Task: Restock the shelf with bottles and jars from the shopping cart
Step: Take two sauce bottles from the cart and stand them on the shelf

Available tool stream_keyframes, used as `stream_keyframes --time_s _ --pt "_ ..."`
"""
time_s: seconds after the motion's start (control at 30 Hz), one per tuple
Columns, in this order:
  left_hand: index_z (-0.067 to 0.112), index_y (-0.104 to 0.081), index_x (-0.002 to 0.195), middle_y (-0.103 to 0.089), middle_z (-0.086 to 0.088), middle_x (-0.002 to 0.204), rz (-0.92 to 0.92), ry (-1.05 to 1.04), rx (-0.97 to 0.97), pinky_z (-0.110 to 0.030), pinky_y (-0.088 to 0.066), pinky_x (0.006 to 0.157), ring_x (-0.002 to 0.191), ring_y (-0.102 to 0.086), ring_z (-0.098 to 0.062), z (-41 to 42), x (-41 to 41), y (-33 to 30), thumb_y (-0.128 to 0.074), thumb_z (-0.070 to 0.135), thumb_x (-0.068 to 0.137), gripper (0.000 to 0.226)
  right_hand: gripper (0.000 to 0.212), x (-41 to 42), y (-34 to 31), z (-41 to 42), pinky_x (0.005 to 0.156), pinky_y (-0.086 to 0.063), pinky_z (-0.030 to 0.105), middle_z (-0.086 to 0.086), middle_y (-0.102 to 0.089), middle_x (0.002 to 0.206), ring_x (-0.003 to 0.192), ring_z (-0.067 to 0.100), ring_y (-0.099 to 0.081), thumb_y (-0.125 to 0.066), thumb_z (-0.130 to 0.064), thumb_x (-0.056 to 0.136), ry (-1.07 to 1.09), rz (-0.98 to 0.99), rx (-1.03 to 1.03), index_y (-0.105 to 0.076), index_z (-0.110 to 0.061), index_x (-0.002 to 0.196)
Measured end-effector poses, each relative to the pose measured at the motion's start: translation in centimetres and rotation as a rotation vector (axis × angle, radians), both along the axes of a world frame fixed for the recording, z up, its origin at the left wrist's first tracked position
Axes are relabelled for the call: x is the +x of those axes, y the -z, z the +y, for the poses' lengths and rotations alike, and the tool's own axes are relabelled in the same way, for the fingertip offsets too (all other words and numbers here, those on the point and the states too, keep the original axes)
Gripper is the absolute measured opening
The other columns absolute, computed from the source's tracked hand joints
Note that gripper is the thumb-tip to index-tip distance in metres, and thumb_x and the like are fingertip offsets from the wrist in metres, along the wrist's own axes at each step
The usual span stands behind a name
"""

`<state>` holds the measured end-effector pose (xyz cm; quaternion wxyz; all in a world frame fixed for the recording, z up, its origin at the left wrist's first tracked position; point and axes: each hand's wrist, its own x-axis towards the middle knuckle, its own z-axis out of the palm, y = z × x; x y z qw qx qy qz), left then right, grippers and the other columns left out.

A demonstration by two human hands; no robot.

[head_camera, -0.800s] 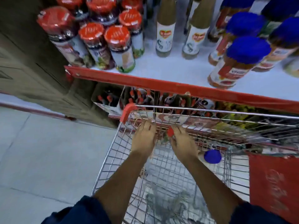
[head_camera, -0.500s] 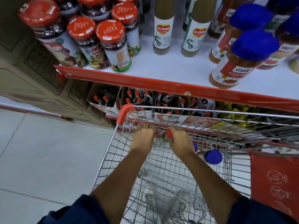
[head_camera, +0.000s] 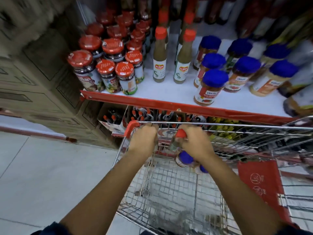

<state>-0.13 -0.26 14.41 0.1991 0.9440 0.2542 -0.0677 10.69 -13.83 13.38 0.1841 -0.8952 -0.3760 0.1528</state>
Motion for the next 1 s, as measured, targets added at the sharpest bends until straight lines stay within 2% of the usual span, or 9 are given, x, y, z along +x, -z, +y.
stream_keyframes --time_s 0.13,0.3,0.37,0.5,0.63,0.77,0.83,0.93,1.0 --pt "0.01 -0.055 0.112 -0.056 -0.011 0.108 -0.074 0.049 0.064 -0.044 -0.05 0.078 0.099 -0.059 -0.035 0.1 -0.4 -6.5 -0.06 0.014 0.088 0.025 0.022 0.5 -7.7 -0.7 0.078 -0.053 0.036 0.006 -0.072 0.098 0.092 0.027 -0.065 -0.07 -0.024 0.082 -0.015 -0.071 0.053 -0.068 -0.019 0.103" --pt "0.009 -0.057 0.106 -0.059 -0.011 0.104 -0.226 0.099 0.152 -0.047 -0.051 0.08 0.097 -0.059 -0.035 0.6 0.1 -13.3 -0.06 0.014 0.088 0.019 0.015 1.6 -15.6 -0.8 0.069 -0.052 0.038 0.007 -0.07 0.083 0.08 0.028 -0.063 -0.072 -0.026 0.079 -0.045 -0.155 0.141 -0.069 -0.015 0.089" --pt "0.008 -0.057 0.111 -0.06 -0.013 0.109 -0.276 0.113 0.195 -0.047 -0.051 0.082 0.101 -0.058 -0.036 0.9 0.6 -15.8 -0.06 0.014 0.088 0.023 0.014 2.1 -18.1 -0.4 0.067 -0.052 0.039 0.008 -0.069 0.08 0.077 0.027 -0.062 -0.071 -0.025 0.079 -0.048 -0.2 0.166 -0.069 -0.013 0.086" --pt "0.009 -0.057 0.116 -0.059 -0.015 0.11 -0.364 0.112 0.268 -0.046 -0.05 0.08 0.101 -0.058 -0.038 2.3 2.2 -19.2 -0.06 0.011 0.088 0.029 0.018 3.3 -21.6 0.9 0.074 -0.055 0.039 0.007 -0.071 0.088 0.082 0.025 -0.064 -0.072 -0.024 0.082 -0.023 -0.222 0.217 -0.071 -0.013 0.096" --pt "0.008 -0.057 0.109 -0.059 -0.015 0.104 -0.371 0.099 0.303 -0.046 -0.05 0.075 0.096 -0.059 -0.038 4.0 4.3 -20.1 -0.056 0.005 0.088 0.021 0.018 4.9 -22.3 3.1 0.072 -0.056 0.042 0.011 -0.072 0.085 0.077 0.026 -0.065 -0.071 -0.023 0.082 0.0 -0.226 0.254 -0.069 -0.008 0.09" --pt "0.009 -0.056 0.115 -0.059 -0.016 0.109 -0.344 0.075 0.291 -0.046 -0.051 0.079 0.1 -0.06 -0.038 5.6 6.2 -19.3 -0.057 0.009 0.088 0.027 0.016 6.3 -21.0 5.4 0.054 -0.046 0.035 0.01 -0.063 0.066 0.065 0.027 -0.061 -0.068 -0.019 0.08 0.029 -0.229 0.242 -0.064 -0.004 0.077" --pt "0.01 -0.055 0.119 -0.059 -0.015 0.109 -0.331 0.069 0.293 -0.045 -0.051 0.08 0.1 -0.06 -0.038 6.2 6.9 -18.5 -0.058 0.011 0.089 0.031 0.015 6.8 -20.2 6.3 0.052 -0.045 0.034 0.006 -0.058 0.061 0.063 0.026 -0.06 -0.067 -0.019 0.079 0.038 -0.222 0.225 -0.062 -0.006 0.073" --pt "0.012 -0.052 0.122 -0.058 -0.015 0.108 -0.308 0.062 0.292 -0.047 -0.051 0.079 0.099 -0.06 -0.039 7.1 7.8 -17.4 -0.059 0.009 0.088 0.035 0.011 7.4 -19.1 7.3 0.054 -0.049 0.036 0.008 -0.062 0.064 0.061 0.026 -0.06 -0.064 -0.015 0.081 0.05 -0.203 0.211 -0.061 -0.006 0.074" --pt "0.013 -0.053 0.12 -0.058 -0.014 0.107 -0.307 0.057 0.283 -0.048 -0.052 0.078 0.098 -0.061 -0.038 7.6 8.1 -16.8 -0.06 0.006 0.087 0.035 0.012 7.7 -18.4 7.8 0.047 -0.041 0.031 0.005 -0.056 0.059 0.057 0.023 -0.055 -0.063 -0.013 0.081 0.049 -0.21 0.209 -0.058 -0.007 0.071"
